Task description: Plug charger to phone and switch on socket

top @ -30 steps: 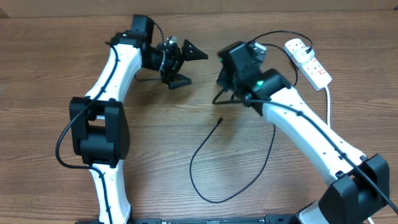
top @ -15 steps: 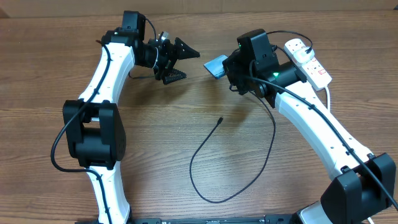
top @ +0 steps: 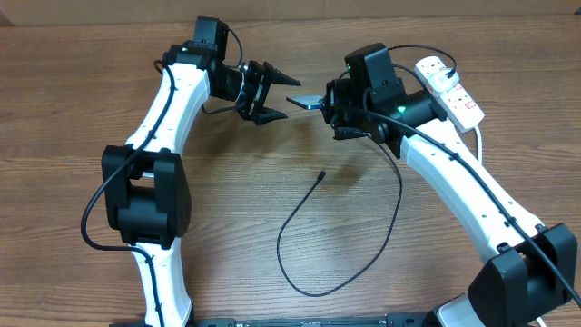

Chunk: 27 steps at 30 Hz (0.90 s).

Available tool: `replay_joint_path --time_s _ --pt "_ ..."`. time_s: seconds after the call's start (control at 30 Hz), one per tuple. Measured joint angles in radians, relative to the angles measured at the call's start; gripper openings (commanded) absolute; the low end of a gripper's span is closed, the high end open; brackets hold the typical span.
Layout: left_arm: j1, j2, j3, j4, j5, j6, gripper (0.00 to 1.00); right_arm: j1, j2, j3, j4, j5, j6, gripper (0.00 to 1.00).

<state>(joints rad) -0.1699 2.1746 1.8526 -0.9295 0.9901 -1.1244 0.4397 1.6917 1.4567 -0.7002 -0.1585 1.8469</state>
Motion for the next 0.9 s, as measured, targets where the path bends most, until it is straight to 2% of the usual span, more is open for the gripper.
replay_joint_path --time_s 0.2,0.37,0.47,0.57,0.73,0.9 --pt "-0.01 0.0 0.0 0.002 0.0 -0.079 0.55 0.031 0.0 0.0 0.0 -0.003 0.062 0.04" --pt "-0.01 0.0 0.0 0.002 0.015 -0.13 0.53 0.035 0.0 0.0 -0.001 -0.01 0.118 0.04" --pt "-0.01 0.0 0.0 0.002 0.035 -0.163 0.48 0.041 0.0 0.0 -0.001 -0.01 0.158 0.04" --pt "-0.01 0.0 0.0 0.002 0.053 -0.182 0.41 0.053 0.0 0.0 -0.002 -0.008 0.175 0.04" --pt "-0.01 0.0 0.0 0.002 0.073 -0.19 0.39 0.054 0.0 0.002 0.0 -0.005 0.175 0.04" --pt "-0.01 0.0 0.0 0.0 0.082 -0.195 0.28 0.054 0.0 0.004 0.003 0.003 0.176 0.04"
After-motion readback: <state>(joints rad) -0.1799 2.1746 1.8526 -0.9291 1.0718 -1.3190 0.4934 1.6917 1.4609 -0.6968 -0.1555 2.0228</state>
